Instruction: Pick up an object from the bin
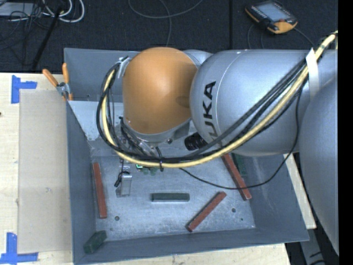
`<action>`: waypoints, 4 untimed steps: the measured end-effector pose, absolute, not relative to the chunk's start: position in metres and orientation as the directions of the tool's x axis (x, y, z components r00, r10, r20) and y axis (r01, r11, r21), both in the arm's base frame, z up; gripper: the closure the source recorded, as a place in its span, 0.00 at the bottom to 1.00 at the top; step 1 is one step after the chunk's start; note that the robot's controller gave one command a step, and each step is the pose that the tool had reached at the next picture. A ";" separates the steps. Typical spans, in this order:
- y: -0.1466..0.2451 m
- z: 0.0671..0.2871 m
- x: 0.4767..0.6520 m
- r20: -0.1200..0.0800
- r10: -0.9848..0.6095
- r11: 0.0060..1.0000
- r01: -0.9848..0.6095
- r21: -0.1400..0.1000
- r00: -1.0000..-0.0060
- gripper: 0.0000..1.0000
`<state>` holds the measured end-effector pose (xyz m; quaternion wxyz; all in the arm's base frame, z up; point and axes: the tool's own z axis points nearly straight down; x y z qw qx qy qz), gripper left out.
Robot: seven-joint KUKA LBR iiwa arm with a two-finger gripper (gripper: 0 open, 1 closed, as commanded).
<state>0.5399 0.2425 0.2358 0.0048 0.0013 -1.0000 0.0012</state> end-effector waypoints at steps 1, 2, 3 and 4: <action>0.241 0.240 0.542 0.002 0.004 1.000 0.004 -0.001 -1.000 1.00; 0.241 0.240 0.542 0.002 0.004 1.000 0.004 -0.001 -1.000 1.00; 0.224 0.269 0.540 0.006 -0.063 0.998 -0.063 -0.001 -0.998 1.00; 0.213 0.157 0.570 -0.002 -0.045 0.999 -0.045 0.001 -0.999 0.00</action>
Offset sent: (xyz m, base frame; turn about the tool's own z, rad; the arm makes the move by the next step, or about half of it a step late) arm 0.0000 0.0000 0.0000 0.0000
